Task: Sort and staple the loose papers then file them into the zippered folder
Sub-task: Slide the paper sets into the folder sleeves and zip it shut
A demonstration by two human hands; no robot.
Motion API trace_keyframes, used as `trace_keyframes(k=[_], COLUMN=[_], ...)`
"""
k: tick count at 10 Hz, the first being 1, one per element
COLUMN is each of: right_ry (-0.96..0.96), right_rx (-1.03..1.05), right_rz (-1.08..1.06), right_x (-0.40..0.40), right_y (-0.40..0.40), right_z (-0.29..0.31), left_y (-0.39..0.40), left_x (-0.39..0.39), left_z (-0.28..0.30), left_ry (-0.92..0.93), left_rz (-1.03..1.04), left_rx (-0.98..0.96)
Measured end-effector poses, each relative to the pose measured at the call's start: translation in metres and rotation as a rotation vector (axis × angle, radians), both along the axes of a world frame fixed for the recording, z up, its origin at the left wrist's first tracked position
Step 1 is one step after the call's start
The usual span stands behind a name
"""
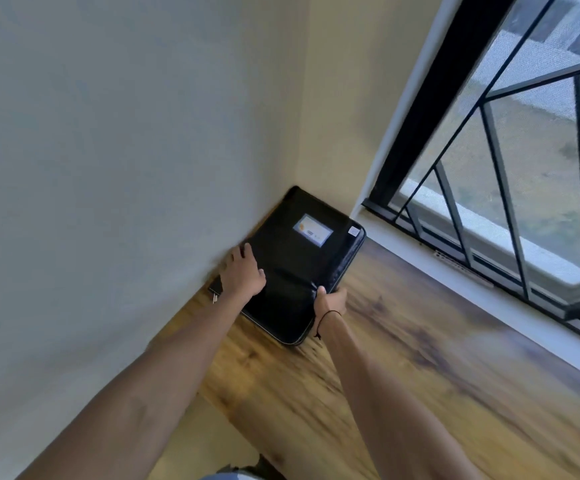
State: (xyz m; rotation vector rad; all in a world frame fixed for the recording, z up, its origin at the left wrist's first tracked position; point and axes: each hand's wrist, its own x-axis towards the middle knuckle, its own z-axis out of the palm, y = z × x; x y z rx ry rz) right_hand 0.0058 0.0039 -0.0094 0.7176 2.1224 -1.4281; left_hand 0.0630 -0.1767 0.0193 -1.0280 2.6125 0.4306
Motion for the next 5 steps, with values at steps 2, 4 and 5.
trace_keyframes(k=[2, 4, 5], right_ry=[-0.054, 0.134, 0.247], right_rx=[0.252, 0.448, 0.502], right_rz=[0.096, 0.332, 0.365], right_x=[-0.003, 0.006, 0.002], right_y=[-0.016, 0.010, 0.027], right_z=[0.018, 0.028, 0.031], left_y=[0.022, 0.043, 0.054], left_x=[-0.001, 0.008, 0.008], left_z=[0.003, 0.001, 0.003], left_ry=[-0.053, -0.019, 0.116], left_rz=[-0.036, -0.204, -0.348], left_rx=[0.030, 0.004, 0.083])
